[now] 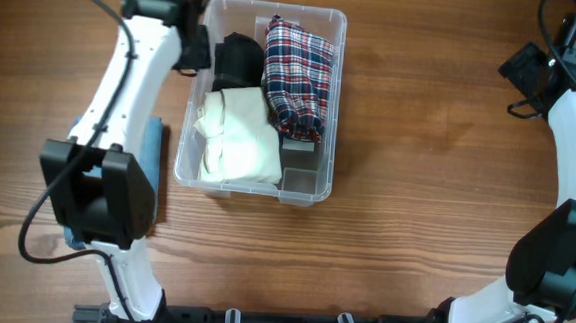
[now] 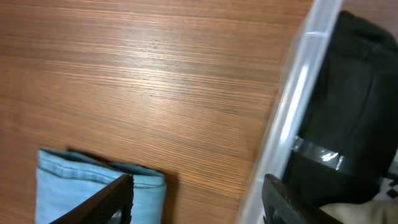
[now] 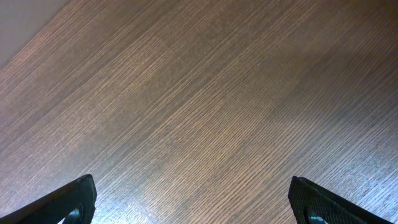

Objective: Pack container
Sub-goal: 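Press the bin contents flat with the left gripper, then withdraw left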

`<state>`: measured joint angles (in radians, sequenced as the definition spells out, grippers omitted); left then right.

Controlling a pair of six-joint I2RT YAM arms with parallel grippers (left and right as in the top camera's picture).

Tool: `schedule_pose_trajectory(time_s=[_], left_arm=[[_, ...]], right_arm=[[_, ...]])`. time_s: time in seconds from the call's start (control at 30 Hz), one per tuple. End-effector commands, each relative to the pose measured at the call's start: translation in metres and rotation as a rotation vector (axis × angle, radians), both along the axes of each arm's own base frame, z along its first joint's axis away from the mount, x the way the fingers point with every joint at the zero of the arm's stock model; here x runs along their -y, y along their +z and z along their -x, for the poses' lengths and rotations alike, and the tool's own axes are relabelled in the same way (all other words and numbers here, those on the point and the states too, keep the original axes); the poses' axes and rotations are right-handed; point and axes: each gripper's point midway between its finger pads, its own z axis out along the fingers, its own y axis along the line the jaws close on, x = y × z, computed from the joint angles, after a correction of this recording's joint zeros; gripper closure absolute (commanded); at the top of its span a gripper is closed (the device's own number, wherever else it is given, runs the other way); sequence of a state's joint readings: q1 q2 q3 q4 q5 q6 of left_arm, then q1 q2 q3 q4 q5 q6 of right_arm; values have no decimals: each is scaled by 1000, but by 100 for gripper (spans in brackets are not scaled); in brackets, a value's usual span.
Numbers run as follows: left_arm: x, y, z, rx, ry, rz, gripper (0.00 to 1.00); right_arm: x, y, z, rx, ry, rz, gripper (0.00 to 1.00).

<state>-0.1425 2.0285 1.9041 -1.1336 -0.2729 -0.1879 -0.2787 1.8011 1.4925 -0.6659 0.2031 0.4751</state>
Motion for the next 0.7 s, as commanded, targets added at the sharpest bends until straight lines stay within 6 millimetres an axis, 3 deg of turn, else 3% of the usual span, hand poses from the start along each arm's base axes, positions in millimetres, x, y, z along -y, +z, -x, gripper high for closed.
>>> schedule_pose_trajectory(time_s=[0.0,0.4,0.57,0.67], left_arm=[[2,9,3,-11,-128,106,34],[27,-4,8,-57,-286,227,36],[29,-28,8,-115,-277,240,37],[29,-37,8,-136,-246,250,46]], right_arm=[[0,-5,-1,-6,-13,-5,0],[0,-5,-1,-6,-13,-5,0],[0,-5,-1,-6,-13,-5,0],[0,-5,-1,-6,-13,-5,0]])
